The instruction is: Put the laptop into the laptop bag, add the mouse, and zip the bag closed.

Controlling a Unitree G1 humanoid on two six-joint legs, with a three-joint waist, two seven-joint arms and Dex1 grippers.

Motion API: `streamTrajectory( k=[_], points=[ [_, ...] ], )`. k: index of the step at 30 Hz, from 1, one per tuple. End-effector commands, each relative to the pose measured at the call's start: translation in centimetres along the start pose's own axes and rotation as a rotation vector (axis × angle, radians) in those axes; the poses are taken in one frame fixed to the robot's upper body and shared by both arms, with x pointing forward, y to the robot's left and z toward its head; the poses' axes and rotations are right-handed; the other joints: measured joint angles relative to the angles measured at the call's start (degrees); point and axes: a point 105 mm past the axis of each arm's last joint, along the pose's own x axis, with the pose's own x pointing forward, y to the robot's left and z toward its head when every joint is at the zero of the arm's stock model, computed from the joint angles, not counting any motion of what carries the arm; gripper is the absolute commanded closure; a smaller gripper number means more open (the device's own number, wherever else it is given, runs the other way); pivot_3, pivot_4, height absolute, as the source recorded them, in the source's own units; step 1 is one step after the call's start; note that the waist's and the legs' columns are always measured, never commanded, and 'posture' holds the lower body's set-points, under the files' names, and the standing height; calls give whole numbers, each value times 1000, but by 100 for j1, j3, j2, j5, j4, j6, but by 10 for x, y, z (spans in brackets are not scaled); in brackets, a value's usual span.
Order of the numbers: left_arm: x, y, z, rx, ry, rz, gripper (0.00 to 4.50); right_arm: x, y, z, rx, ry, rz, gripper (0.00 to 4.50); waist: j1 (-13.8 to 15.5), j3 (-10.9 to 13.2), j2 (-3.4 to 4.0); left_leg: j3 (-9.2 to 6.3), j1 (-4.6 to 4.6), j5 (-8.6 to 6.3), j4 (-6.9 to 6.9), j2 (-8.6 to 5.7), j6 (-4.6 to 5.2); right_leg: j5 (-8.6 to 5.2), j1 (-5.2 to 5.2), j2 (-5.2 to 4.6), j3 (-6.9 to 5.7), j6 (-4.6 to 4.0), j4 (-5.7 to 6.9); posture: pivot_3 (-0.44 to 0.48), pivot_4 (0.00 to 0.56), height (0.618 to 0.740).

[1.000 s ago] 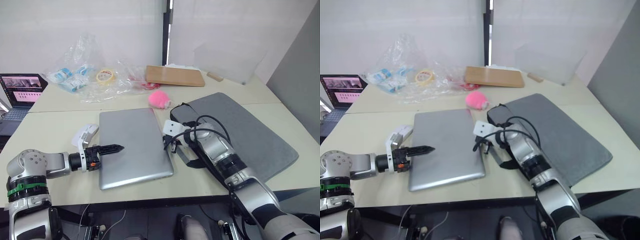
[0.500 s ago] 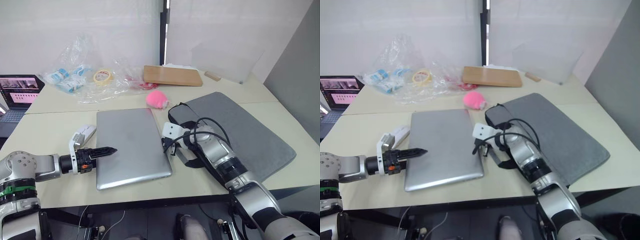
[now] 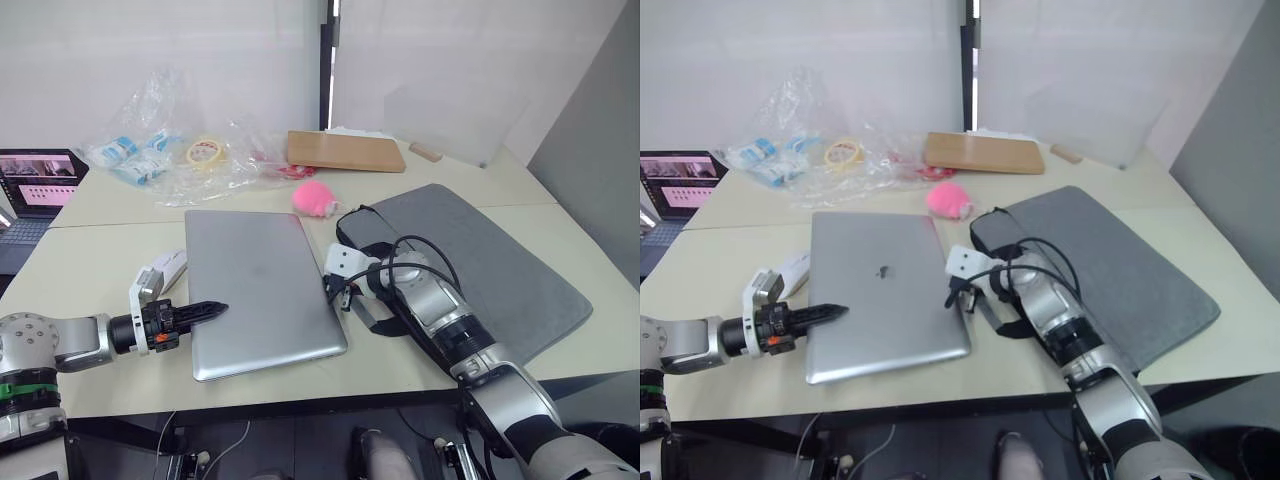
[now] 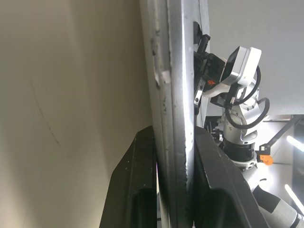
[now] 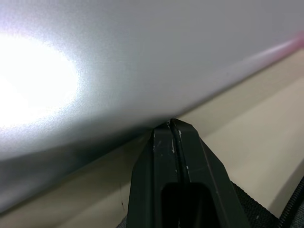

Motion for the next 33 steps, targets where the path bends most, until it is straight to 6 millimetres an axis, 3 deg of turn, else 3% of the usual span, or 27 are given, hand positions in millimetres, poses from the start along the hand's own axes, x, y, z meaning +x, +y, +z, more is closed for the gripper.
streamTrajectory(
  k=[1,5,9,14,16,18,23,33],
  points=[
    [5,-14,-10,55,48,-41,4194,-11,-9,27,6,-113,-36,4500,7,1,1,-2,-2,0,0,0,0,0,-2,-1,-2,0,-1,0,150,740],
    [8,-21,-26,69,63,-83,4194,-34,-21,39,76,-199,-97,4500,77,2,2,-4,-9,0,0,-4,0,0,-10,-4,-4,0,-3,0,150,740],
    [13,-24,-40,64,60,-107,4194,-62,-34,37,115,-245,-180,4500,186,3,2,-4,-8,-1,-4,-3,-1,-1,-10,-3,-5,-1,-4,0,150,740],
    [24,-41,-59,54,10,-191,4194,-128,-49,7,158,-210,-292,3022,364,8,5,-10,-17,-2,-6,-4,-3,-2,-10,-10,-4,0,-10,0,150,740],
    [25,-43,-61,58,-9,-198,4194,-143,-49,2,159,-200,-307,2298,418,9,6,-9,-30,-2,-5,-12,-3,-3,-18,-15,-6,1,-12,0,150,740],
    [25,-38,-65,33,-23,-188,4194,-172,-52,-7,172,-210,-346,1631,429,9,6,2,-43,-2,-4,-9,-2,-2,-23,-8,1,2,-10,0,150,740],
    [30,-45,-69,63,-55,-208,4194,-227,-36,-40,165,-142,-263,51,471,12,2,47,-58,-1,-8,-2,-1,-4,-5,0,7,2,-10,0,150,740],
    [35,-43,-73,47,-12,-207,4194,-292,-23,-68,214,45,-214,51,470,18,-6,73,-46,-1,-6,4,3,-5,6,4,26,3,-9,0,150,740]
  ],
)
